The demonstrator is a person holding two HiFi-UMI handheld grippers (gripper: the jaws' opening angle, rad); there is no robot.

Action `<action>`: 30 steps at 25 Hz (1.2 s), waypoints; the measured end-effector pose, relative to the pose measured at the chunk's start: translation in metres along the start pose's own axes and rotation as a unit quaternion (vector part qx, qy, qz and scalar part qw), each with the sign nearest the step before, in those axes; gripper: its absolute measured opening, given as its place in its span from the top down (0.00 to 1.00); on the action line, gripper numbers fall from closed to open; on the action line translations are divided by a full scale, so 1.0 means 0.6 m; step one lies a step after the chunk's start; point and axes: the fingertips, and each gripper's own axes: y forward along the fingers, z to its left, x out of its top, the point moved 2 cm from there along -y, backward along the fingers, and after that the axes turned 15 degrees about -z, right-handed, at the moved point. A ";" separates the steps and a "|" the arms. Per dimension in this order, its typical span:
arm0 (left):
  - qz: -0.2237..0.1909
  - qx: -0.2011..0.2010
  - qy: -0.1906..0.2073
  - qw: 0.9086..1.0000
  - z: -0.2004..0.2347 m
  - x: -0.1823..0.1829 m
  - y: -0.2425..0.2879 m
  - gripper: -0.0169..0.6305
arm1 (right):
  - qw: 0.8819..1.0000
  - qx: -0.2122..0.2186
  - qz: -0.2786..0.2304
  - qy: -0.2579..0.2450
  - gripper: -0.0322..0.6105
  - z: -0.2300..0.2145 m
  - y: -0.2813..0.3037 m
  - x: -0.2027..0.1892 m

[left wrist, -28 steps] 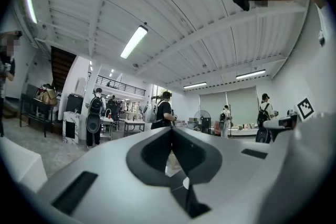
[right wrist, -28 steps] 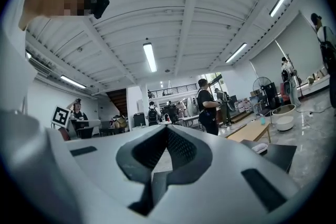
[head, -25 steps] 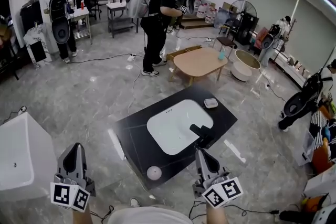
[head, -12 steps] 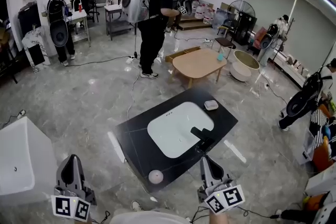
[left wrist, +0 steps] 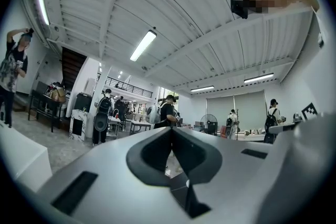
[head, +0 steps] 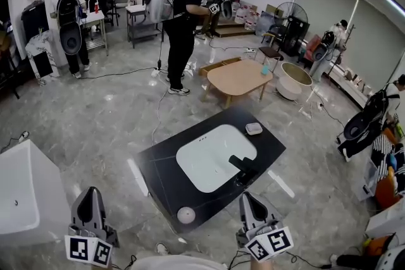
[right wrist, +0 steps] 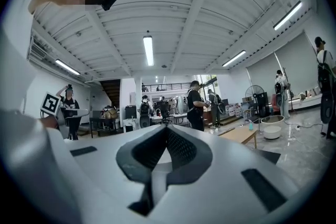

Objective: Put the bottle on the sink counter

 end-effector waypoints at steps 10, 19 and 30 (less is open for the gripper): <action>-0.002 -0.006 -0.008 1.000 -0.018 -0.009 0.013 0.95 | 1.000 -0.002 0.009 -0.006 0.94 -0.010 0.001 -0.002; -0.001 0.000 -0.014 1.000 -0.022 -0.005 -0.001 0.95 | 1.000 -0.001 0.009 -0.020 0.94 -0.003 -0.005 0.003; 0.007 0.009 -0.014 1.000 -0.026 0.003 -0.042 0.95 | 1.000 0.007 0.004 -0.026 0.94 0.014 -0.030 0.009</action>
